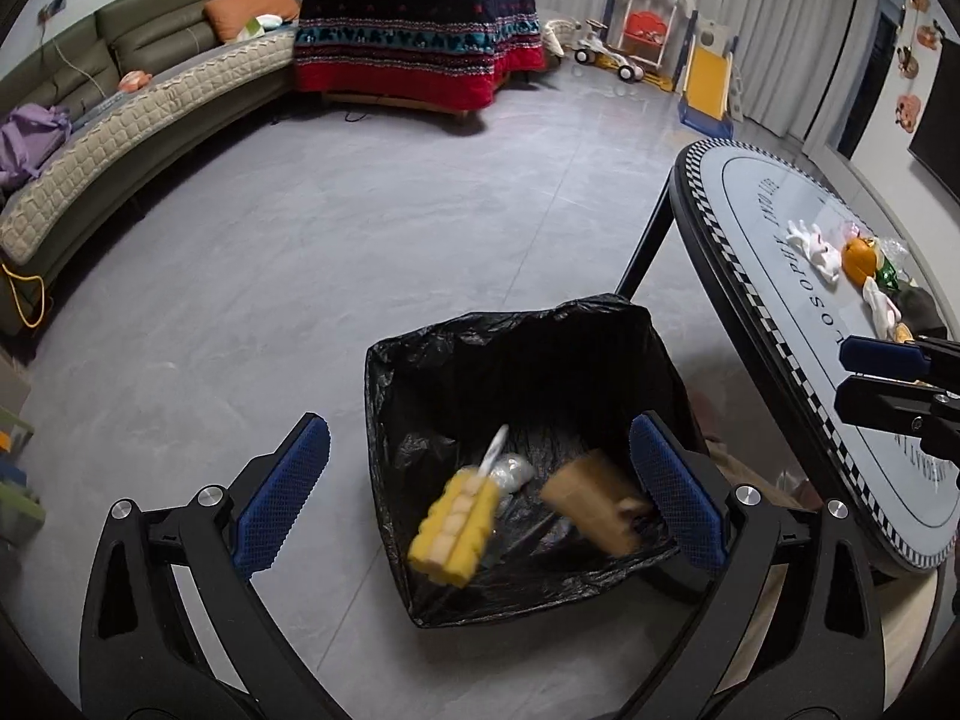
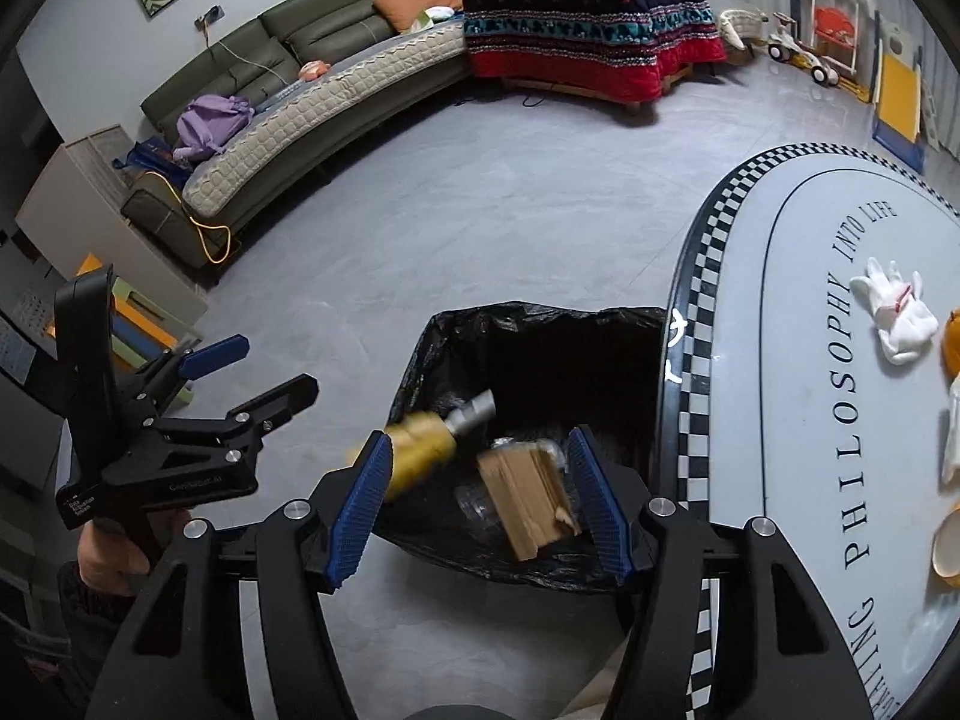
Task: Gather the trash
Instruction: 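Carry the sponge over the trash bin while the right tool carries the cardboard, release both, then return to the table and grasp a white glove with the right tool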
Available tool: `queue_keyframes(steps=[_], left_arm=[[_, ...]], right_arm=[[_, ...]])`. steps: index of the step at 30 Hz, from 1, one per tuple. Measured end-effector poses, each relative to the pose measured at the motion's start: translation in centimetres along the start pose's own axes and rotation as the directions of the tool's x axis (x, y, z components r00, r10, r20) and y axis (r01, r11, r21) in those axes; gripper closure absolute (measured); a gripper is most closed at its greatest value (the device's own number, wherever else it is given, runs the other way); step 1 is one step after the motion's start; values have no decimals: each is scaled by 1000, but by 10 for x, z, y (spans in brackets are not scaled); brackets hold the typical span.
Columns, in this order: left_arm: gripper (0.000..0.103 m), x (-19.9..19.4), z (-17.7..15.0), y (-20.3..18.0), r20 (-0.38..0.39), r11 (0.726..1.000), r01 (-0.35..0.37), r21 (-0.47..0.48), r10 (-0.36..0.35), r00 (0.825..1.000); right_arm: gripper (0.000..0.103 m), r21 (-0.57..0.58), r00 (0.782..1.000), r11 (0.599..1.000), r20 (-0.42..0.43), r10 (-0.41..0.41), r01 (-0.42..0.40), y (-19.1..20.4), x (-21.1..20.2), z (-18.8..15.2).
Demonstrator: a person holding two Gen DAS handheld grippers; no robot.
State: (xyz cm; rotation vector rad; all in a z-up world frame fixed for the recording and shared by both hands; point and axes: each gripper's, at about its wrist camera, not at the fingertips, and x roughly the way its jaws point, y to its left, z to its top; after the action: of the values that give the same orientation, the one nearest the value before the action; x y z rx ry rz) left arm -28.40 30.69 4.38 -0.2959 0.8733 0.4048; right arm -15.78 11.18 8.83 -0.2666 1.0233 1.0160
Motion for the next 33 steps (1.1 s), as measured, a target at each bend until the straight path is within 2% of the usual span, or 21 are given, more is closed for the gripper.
queue_keyframes(steps=[14,24,33], left_arm=[[6,-1,9,-53,-2,994,51,100,-51,999],[6,1,28,-113,-2,979,117,169,-118,993],[6,17,49,-177,-29,954,170,246,-168,985]], right_arm=[[41,60,998,997,50,-45,42,-40,-33,-8],[41,110,993,991,81,-91,82,-85,-64,-13],[41,177,984,975,98,-151,132,-140,-88,-15]])
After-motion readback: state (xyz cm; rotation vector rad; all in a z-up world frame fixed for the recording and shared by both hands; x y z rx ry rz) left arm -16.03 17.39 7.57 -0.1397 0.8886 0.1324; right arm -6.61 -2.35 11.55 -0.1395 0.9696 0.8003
